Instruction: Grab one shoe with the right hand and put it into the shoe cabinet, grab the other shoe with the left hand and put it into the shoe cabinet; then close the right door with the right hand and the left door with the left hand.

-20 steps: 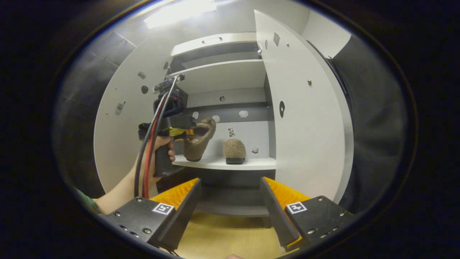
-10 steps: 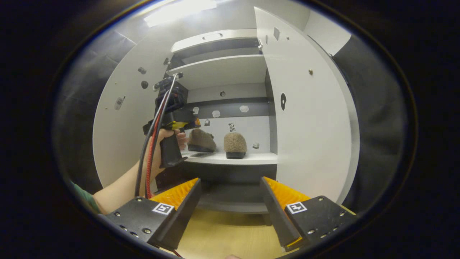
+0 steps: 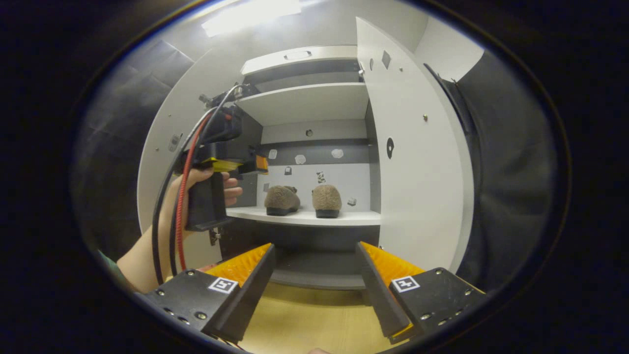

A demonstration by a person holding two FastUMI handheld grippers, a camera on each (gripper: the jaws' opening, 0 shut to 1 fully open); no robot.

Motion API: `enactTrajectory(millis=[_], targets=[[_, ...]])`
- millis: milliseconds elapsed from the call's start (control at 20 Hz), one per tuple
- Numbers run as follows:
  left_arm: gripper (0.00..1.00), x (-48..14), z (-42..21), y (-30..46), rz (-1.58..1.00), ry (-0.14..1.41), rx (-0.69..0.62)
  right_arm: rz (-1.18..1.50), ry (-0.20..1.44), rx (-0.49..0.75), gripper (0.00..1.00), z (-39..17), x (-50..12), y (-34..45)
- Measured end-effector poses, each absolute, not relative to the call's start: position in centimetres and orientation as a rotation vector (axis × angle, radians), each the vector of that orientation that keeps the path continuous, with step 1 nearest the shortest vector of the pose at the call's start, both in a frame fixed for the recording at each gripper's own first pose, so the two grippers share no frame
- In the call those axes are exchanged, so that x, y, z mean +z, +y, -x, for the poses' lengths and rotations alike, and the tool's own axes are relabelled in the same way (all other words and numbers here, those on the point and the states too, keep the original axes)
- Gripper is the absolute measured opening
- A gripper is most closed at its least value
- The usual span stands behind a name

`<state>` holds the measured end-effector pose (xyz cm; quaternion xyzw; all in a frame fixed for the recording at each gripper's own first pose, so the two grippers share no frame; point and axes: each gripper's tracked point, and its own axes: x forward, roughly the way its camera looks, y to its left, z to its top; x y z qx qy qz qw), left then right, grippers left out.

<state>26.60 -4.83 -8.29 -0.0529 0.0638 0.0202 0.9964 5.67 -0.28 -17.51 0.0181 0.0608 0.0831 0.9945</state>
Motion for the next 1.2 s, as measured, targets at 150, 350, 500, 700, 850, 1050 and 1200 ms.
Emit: enactTrajectory(millis=[150, 350, 500, 700, 850, 1050, 1200], targets=[[0.92, -8.0, -21.4, -4.4, 0.093, 0.123, 0.009, -0.031, 0.104, 0.162, 0.98, -4.2, -16.9, -0.7], [0.92, -8.4, -13.5, -3.4, 0.072, 0.113, -0.008, -0.068, 0.064, 0.174, 0.98, -2.5, -15.0, -1.5], [0.92, -10.0, -7.6, -2.6, 0.053, 0.124, -0.015, -0.058, 0.054, 0.154, 0.98, -2.0, -12.8, -4.4], [0.92, -14.5, -1.0, -2.2, 0.082, 0.201, -0.049, -0.022, 0.068, 0.084, 0.98, -2.3, -10.5, -11.4], [0.92, -17.2, 1.2, -0.9, 0.091, 0.222, -0.062, -0.025, 0.066, 0.000, 0.98, -3.7, -6.9, -18.9], [0.92, -20.0, 1.9, 1.0, 0.111, 0.299, -0.056, 0.048, 0.063, -0.150, 0.98, -7.8, -3.0, -28.7], [0.93, -19.9, 1.8, 2.0, 0.136, 0.279, -0.036, 0.082, 0.067, -0.209, 0.97, -12.0, -1.5, -33.0]])
